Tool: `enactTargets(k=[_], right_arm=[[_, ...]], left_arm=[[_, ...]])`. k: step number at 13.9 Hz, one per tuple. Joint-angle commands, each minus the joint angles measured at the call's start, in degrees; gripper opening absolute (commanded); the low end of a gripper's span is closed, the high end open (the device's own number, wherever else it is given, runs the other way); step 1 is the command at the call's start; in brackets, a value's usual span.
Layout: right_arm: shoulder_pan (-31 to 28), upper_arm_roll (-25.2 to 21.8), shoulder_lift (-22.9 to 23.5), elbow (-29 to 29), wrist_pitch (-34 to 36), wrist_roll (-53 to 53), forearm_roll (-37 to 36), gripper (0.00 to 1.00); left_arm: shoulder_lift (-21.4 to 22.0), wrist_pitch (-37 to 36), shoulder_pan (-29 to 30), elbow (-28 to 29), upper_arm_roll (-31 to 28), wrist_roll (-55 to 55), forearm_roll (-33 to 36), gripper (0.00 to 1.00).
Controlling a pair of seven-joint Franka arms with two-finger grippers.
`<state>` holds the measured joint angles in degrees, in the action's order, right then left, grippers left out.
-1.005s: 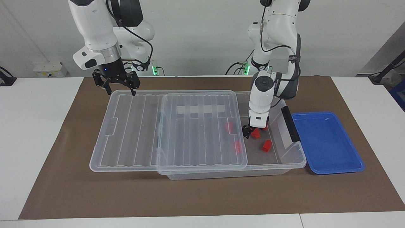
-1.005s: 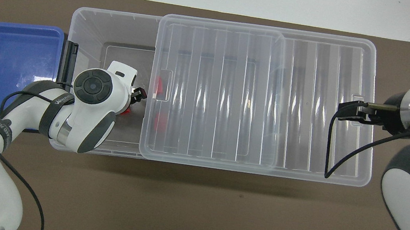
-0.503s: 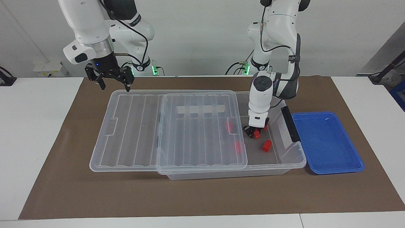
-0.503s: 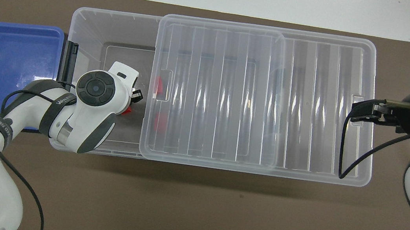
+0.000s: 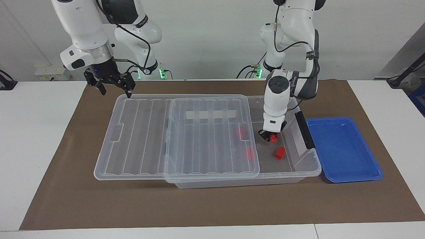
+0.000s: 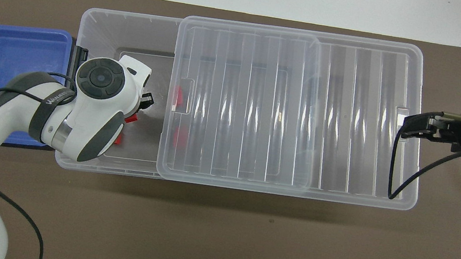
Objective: Place red block in blue tray from box
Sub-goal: 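Lift the red block out and carry it to the blue tray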
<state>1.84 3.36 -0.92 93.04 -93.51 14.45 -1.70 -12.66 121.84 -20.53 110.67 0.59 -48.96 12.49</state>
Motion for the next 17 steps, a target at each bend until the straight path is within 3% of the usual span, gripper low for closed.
enactTargets(k=[1,4,5,6,8,9,12,15,17], right_arm=[[-0.69,0.24,-0.49,0.73,-0.27,-1.0,0.82,1.0],[-1.39,0.16,-0.49,1.08,-1.76,-1.17,0.82,0.99],[-2.09,0.24,-0.66,2.39,-4.03,-1.26,0.82,0.92],[-2.62,0.16,-1.27,4.14,-6.66,-1.52,0.82,0.74],[-4.81,0.16,-2.5,9.23,-11.58,-1.27,0.82,0.18],[-6.3,0.16,-2.94,11.96,-14.13,-1.26,0.82,0.0],[-10.0,0.16,-2.77,16.11,-18.28,-1.88,0.82,0.0],[-12.29,0.16,-1.28,19.19,-24.77,-4.76,0.91,0.0],[-12.3,0.16,0.3,19.28,-26.19,-5.39,0.91,0.0]], left_arm=[[2.28,-12.02,1.01,-7.37,-0.15,5.52,-0.88,0.06],[4.31,-24.23,5.48,-14.75,-0.5,18.32,-4.39,0.06],[4.57,-27.76,7.41,-17.3,-0.67,22.72,-5.1,0.06],[4.92,-30.23,9.26,-19.16,-0.76,26.16,-5.28,0.06],[7.99,-32.53,13.39,-19.53,-0.94,35.11,-5.28,0.06],[8.96,-33.23,16.2,-19.53,-0.94,40.12,-5.28,0.06],[9.76,-31.06,23.5,-18.74,-0.85,55.68,-5.28,0.06],[12.13,-19.31,30.79,-10.5,-0.85,63.36,-6.67,0.07],[11.26,-11.83,33.18,-6.53,-0.94,67.74,-10.28,0.07]])
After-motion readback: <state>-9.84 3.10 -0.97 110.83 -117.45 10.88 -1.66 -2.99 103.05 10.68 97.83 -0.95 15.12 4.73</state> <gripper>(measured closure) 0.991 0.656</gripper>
